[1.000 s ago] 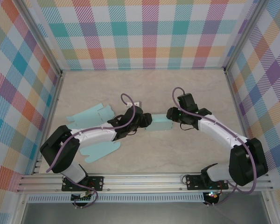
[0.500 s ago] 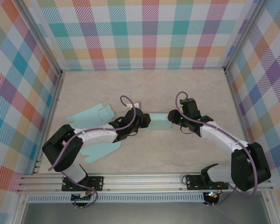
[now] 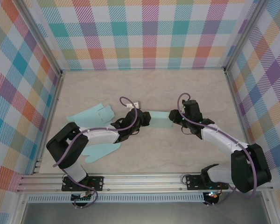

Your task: Fold the paper box

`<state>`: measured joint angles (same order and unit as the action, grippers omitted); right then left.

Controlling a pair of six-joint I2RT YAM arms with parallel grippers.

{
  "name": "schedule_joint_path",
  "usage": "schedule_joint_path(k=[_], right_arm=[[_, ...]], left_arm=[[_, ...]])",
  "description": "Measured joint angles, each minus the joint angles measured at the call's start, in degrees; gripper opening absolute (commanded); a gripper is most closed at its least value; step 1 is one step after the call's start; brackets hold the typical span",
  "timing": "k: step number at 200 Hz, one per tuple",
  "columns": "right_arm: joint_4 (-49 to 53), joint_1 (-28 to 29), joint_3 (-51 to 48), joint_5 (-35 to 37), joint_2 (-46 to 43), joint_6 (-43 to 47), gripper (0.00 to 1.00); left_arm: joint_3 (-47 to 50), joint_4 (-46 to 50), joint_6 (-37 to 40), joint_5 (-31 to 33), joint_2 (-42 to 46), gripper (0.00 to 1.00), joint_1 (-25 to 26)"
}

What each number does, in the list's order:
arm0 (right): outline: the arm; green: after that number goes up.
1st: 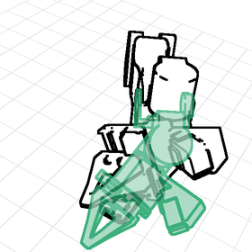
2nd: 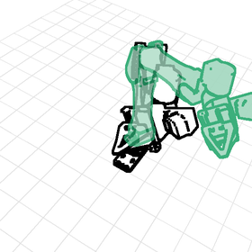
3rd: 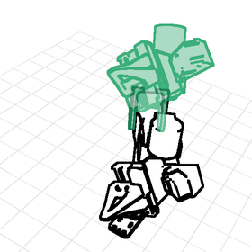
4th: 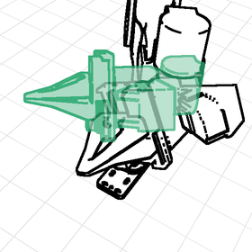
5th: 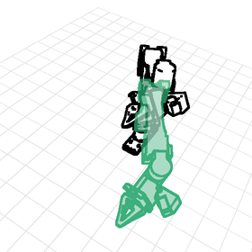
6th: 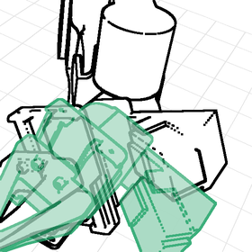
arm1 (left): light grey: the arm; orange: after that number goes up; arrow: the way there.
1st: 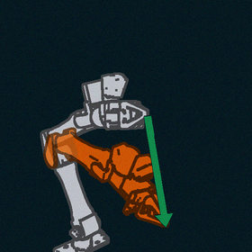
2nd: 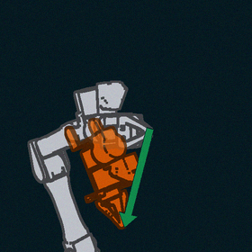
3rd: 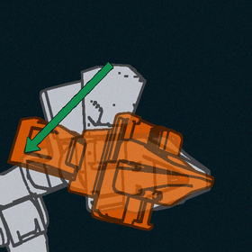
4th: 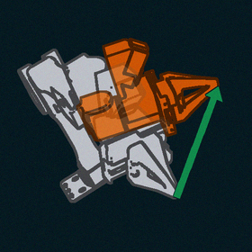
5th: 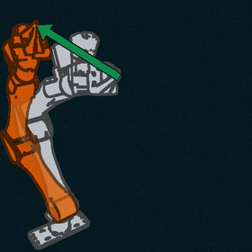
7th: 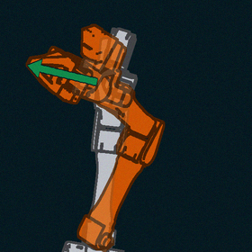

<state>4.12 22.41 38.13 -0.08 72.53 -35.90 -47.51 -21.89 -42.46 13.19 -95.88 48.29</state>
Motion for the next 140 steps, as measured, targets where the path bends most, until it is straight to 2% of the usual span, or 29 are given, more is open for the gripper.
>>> schedule_joint_path(k=[15, 34, 72, 140], right_arm=[[2.75, -0.37, 1.01, 0.96, 0.00, 0.83, 0.72], [7.08, -0.33, 2.64, 1.31, 0.00, 1.99, 1.00], [12.04, -0.26, 5.79, -0.20, 0.59, 2.51, 1.00], [12.00, 0.09, 10.36, -5.90, 6.43, 3.82, 1.00]], left_arm=[[-0.07, -0.22, 0.00, 0.24, -0.15, 0.12, 0.00], [-0.74, -0.17, 0.00, 0.44, -0.52, 0.11, 0.07], [-2.25, 0.39, 0.00, 0.44, -1.49, 0.11, 0.09], [-2.89, 1.55, 0.00, 1.07, -1.53, 0.10, 0.35]])
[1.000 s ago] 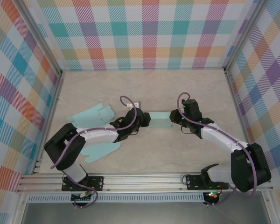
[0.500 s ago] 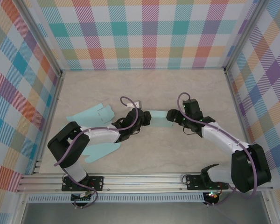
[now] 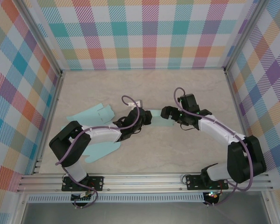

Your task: Fold the paper box

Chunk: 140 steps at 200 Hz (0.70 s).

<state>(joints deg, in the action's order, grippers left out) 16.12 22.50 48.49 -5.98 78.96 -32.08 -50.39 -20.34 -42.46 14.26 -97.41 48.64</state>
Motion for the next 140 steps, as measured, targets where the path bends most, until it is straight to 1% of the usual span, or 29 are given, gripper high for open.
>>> schedule_joint_path(k=[26, 83, 94, 116, 126, 140], right_arm=[[0.02, 0.90, 1.33, -0.94, 1.57, 1.11, 1.00], [1.40, 1.55, 4.02, 0.52, 5.73, 3.08, 1.00], [1.70, 1.60, 4.52, 0.87, 6.19, 3.34, 0.91], [1.53, 1.57, 4.68, 1.31, 6.27, 3.10, 0.63], [1.11, 1.16, 4.61, 1.46, 6.03, 3.08, 0.54], [-0.26, -0.13, 3.85, 1.77, 5.03, 2.54, 0.46]], left_arm=[[-0.28, 0.66, 0.00, 0.02, 0.00, 0.10, 0.02], [-0.46, 0.92, 0.00, 0.44, -0.04, 0.10, 0.04], [-0.52, 1.09, 0.00, 0.74, -0.04, 0.09, 0.04], [-0.87, 1.99, 0.00, 1.84, -0.04, 0.09, 0.04], [-0.90, 2.21, -0.02, 2.38, -0.02, 0.09, 0.04], [-0.94, 2.38, -0.07, 3.26, 0.00, 0.09, 0.04]])
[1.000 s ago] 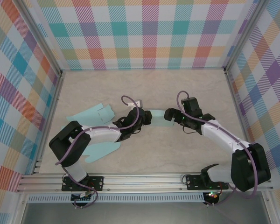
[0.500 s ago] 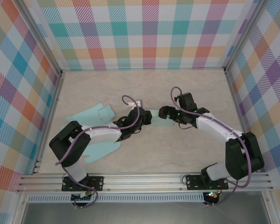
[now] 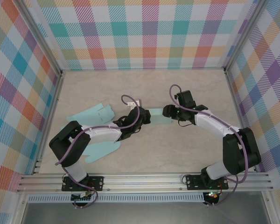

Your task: Fold the paper box

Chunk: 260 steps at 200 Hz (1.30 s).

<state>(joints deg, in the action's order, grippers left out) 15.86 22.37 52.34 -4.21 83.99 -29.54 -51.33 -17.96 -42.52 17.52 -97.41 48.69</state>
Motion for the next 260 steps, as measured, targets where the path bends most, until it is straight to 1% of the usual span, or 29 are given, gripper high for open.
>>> schedule_joint_path(k=[7, 37, 64, 100, 125, 154, 180, 202, 228, 260], right_arm=[[-0.74, -0.68, -0.74, -0.48, -0.57, -0.22, 0.43], [-4.11, -3.23, -3.76, -3.52, -2.45, -1.05, 0.37], [-6.64, -5.31, -5.75, -6.58, -3.45, -1.36, 0.27], [-9.92, -7.72, -8.20, -10.97, -4.61, -1.73, 0.10], [-12.66, -9.18, -9.86, -13.51, -5.03, -2.62, 0.07], [-15.65, -9.86, -11.41, -15.19, -5.09, -2.86, 0.06], [-17.92, -10.08, -12.52, -15.78, -5.09, -2.91, 0.15], [-19.78, -10.08, -14.01, -15.87, -5.81, -2.73, 0.19], [-20.81, -9.92, -16.65, -16.02, -8.35, -2.58, 0.20], [-20.79, -9.14, -19.39, -15.47, -11.69, -2.51, 0.20]], left_arm=[[-0.07, 0.09, -0.04, 0.11, -0.02, 0.09, 0.00], [-0.35, 0.83, -0.13, 0.13, -0.02, 0.09, 0.00], [-0.37, 1.03, -0.13, 0.11, 0.00, 0.09, 0.00], [-0.39, 1.07, -0.13, 0.13, 0.00, 0.09, 0.00], [-0.59, 1.31, -0.13, 0.13, 0.00, 0.09, 0.00], [-0.59, 1.27, -0.13, 0.15, -0.07, 0.09, 0.00], [-0.26, 0.57, -0.13, 0.22, -0.37, 0.07, 0.00], [1.79, -2.91, -0.20, 0.13, -0.02, 0.07, 0.00], [5.29, -7.56, -0.15, -0.70, 1.33, 0.09, 0.00], [7.96, -10.14, -0.09, -1.33, 2.91, 0.10, 0.72]])
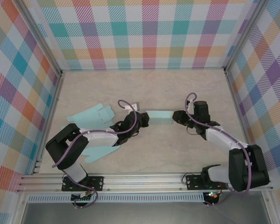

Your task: Fold the paper box

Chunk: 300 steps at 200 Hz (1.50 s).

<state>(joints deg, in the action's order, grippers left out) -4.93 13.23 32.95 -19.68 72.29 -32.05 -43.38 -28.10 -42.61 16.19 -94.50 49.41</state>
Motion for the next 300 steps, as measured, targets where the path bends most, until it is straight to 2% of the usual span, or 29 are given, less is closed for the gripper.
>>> schedule_joint_path(k=[31, 52, 74, 96, 130, 160, 176, 196, 224, 244, 264, 300], right_arm=[[0.48, 1.40, -1.99, 2.08, -3.08, -0.02, 0.21], [3.26, 2.36, -3.13, 3.04, -5.86, -0.04, 0.26], [8.72, 3.06, -4.13, 4.07, -8.00, -0.09, 0.35], [13.20, 3.80, -4.15, 4.42, -10.71, -0.28, 0.43], [17.70, 4.50, -3.76, 5.09, -14.51, -0.74, 0.50], [21.75, 4.74, -0.96, 6.23, -13.35, -1.57, 0.61], [22.58, 4.76, 1.25, 7.13, -10.32, -1.92, 0.69], [23.17, 4.76, 3.89, 8.33, -5.57, -1.42, 0.73], [23.52, 4.76, 7.98, 10.08, 1.68, 0.04, 0.73], [23.32, 4.76, 11.10, 11.39, 6.64, 1.60, 0.63], [22.86, 4.74, 13.81, 12.37, 11.37, 2.91, 0.54], [22.03, 2.10, 17.31, 15.96, 17.18, 4.59, 0.41]], left_arm=[[2.36, -2.23, -0.02, 0.92, 1.07, 0.11, 1.25], [3.82, -1.81, 0.00, 1.51, 2.64, 0.13, 2.86], [5.97, 6.75, 0.11, 0.59, 2.40, 0.16, 4.57], [7.56, 16.06, -0.11, -0.15, 2.34, 0.25, 5.49], [7.32, 20.76, -0.76, -0.90, 6.32, 0.34, 6.10], [5.25, 23.67, -1.11, -1.60, 10.01, 0.51, 6.01], [2.84, 23.69, -0.52, -2.29, 9.97, 0.54, 5.31], [-0.39, 22.95, 0.04, -4.37, 8.46, 0.55, 3.85], [-5.55, 20.90, 0.46, -8.02, 1.99, 0.51, 0.74], [-8.63, 20.09, 0.26, -10.75, -3.58, 0.42, -0.90], [-11.04, 18.75, -0.26, -13.90, -8.74, 0.38, -1.84], [-18.32, 18.10, -0.37, -17.57, -14.78, 0.37, -2.86]])
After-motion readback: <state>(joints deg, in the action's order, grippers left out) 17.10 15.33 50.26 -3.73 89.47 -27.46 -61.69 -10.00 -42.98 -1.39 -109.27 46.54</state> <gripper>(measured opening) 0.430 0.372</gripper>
